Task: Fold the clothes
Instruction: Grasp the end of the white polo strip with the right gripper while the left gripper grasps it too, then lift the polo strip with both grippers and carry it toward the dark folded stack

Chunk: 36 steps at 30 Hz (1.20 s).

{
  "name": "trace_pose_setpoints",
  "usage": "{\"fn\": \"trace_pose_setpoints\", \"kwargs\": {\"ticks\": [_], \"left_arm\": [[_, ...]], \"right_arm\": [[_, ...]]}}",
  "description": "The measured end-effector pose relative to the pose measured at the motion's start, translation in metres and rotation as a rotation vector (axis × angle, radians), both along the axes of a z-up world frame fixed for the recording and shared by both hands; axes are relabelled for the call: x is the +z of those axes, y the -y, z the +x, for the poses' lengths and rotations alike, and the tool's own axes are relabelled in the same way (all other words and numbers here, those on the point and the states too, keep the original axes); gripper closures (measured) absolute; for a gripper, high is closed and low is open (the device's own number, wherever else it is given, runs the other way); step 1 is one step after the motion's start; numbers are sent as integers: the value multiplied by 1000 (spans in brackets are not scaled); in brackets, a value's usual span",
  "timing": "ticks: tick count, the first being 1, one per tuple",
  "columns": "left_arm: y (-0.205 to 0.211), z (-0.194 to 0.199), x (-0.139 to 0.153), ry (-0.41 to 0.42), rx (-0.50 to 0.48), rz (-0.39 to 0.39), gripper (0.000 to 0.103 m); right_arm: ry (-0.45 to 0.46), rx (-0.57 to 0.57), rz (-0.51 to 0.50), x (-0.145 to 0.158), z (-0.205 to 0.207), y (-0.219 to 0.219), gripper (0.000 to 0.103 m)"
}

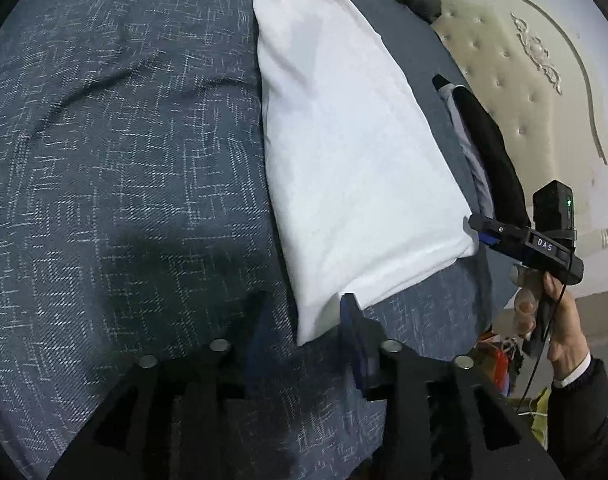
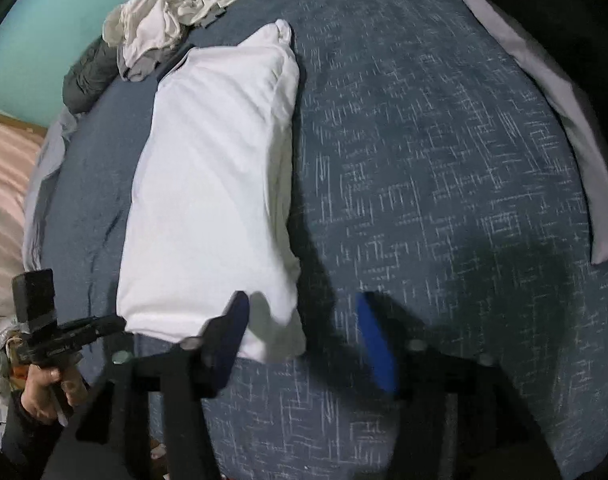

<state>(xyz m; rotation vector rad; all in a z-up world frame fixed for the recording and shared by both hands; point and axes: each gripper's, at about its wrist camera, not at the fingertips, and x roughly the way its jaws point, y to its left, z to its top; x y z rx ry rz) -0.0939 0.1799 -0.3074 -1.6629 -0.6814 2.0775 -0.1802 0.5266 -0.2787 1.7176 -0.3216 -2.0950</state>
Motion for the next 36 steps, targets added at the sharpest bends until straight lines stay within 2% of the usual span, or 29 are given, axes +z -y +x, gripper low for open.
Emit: {"fn": "trace_pose_setpoints", "kwargs": {"ticks": [13,15,17,19,20,22,25,27,32,36], "left_arm": [[-12,-14,-12,11,41,44,64],[-15,-15,-13,12,40,47,66],[-19,-15,-13,13,33,48,76],[-21,-16,-15,18,32,51,81],[-22,-17,-16,21,34,56,86],[-21,-15,-15,18,32,57,89],[-21,-14,-5,-10,17,45,93],[-21,-16,6,-31,12,45,94],[-22,-24,41,-94,3,43,94],[-25,-35,75,-144,-4,36,94]], "right_arm": [[68,61,14,-18,-4,19,45],[71,57,9,-19,-4,18,45],[77,66,-2,-19,-2,19,46],[81,83,-7,-18,2,23,58],[83,93,-7,-18,4,25,60],[82,108,-4,-18,6,29,68],[82,107,-26,-17,8,29,81],[62,113,-30,-13,9,29,86],[8,107,-55,8,5,24,90],[-55,103,-82,38,-1,19,91]]}}
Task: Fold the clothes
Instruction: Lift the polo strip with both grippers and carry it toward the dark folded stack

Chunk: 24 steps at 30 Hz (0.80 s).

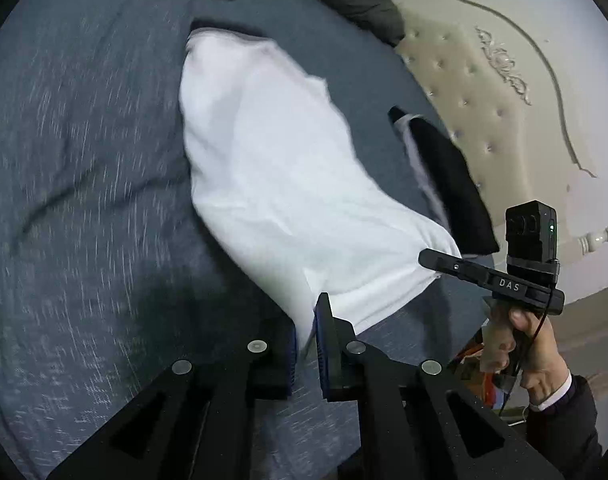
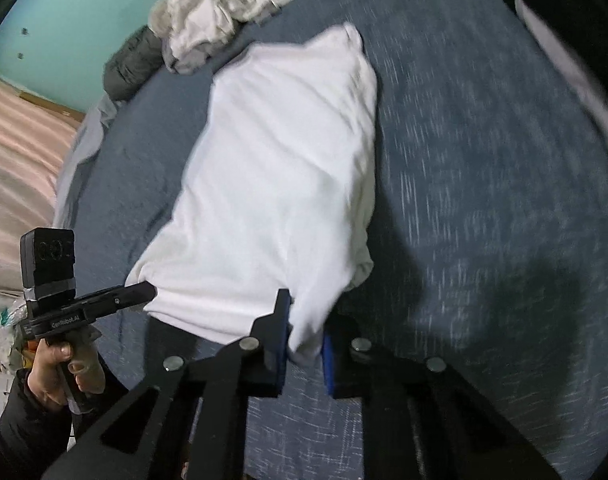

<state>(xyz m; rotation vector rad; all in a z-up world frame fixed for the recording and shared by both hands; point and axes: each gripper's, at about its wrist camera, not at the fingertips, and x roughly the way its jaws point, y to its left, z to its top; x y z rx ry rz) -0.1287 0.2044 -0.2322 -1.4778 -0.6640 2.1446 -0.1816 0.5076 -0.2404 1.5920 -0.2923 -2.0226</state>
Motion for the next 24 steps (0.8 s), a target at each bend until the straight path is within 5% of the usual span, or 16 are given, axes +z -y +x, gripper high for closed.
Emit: {"fn": "trace_pose_setpoints", "kwargs": {"ticks": [24], "left_arm": [[-63,-99,201,-248,-50,-61,95]], "right_arm": [[-312,-63,-15,210,-83,-26,92]]}}
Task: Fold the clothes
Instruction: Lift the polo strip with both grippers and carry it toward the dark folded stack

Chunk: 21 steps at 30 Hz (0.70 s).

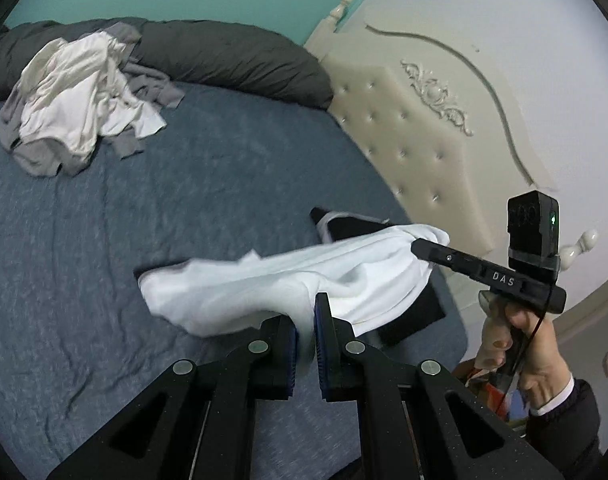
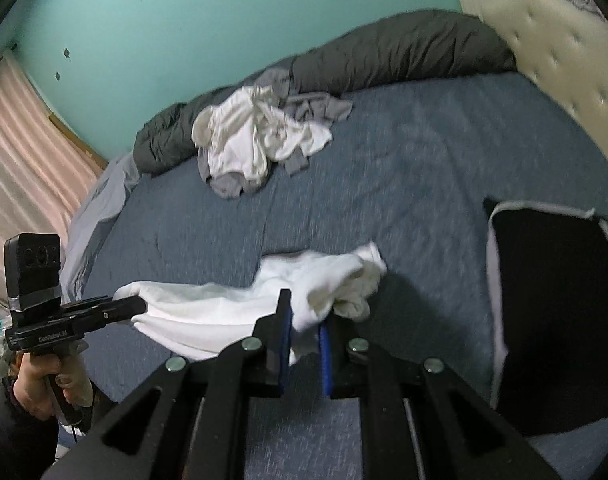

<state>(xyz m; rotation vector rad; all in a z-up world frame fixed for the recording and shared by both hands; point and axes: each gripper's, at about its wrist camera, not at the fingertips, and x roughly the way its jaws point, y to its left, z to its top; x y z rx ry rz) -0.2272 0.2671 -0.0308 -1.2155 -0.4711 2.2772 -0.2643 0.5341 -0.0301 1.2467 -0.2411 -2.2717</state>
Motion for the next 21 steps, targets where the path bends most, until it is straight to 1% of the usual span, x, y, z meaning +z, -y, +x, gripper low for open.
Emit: {"fn": "trace_pose_setpoints", "kwargs": {"ticks": [9,15,21], "left_arm": [[-36,-42,41,-41,-25,-4,95],[-71,-72,64,-69,-53,2,95],[-115,-107,91,-100,-84,-6,95]], "right_arm": [[-77,-7,19,54,-35,-28,92],[-118,-23,38,83,-59,-53,92],[-156,-53,47,108,-86,-83,93]]}}
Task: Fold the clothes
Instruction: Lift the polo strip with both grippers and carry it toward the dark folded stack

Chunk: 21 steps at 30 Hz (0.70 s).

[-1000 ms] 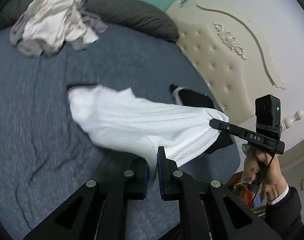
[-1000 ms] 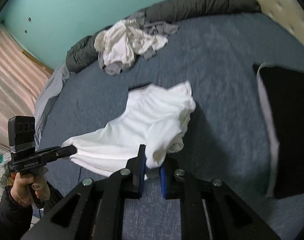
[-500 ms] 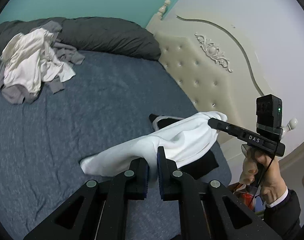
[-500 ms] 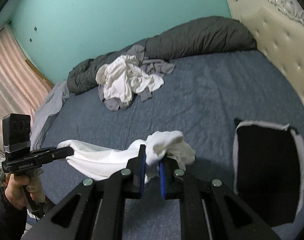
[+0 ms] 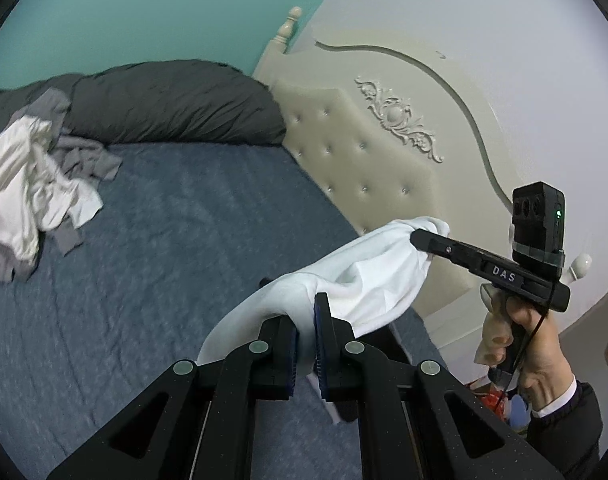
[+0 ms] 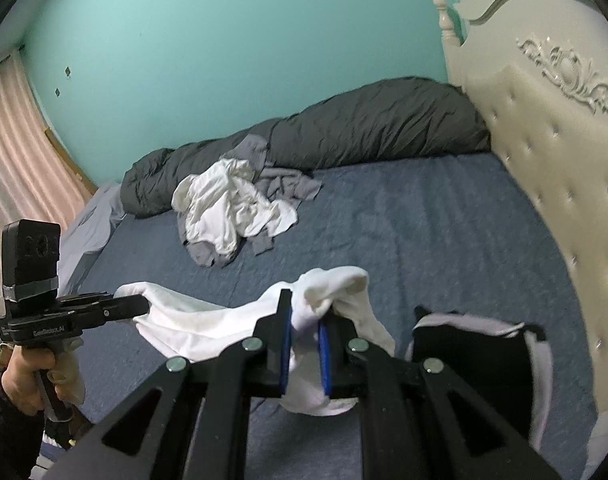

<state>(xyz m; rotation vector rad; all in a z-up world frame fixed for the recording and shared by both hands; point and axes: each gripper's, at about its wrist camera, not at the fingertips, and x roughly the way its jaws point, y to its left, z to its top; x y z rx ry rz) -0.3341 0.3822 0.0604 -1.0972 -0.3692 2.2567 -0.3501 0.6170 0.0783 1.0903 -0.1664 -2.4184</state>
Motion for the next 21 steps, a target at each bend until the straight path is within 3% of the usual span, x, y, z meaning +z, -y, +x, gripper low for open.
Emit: {"fn": "trace_pose_setpoints", "kwargs": {"ticks": [13,21], "left_arm": [[-86,-87,34,-63,-40,8,95],[-136,-137,-4,-41,-56,-3,95]], "right_arm": [[-101,-95,22,45,-94,-71,93],[-131,-189,58,36,-142,-119,93]]}}
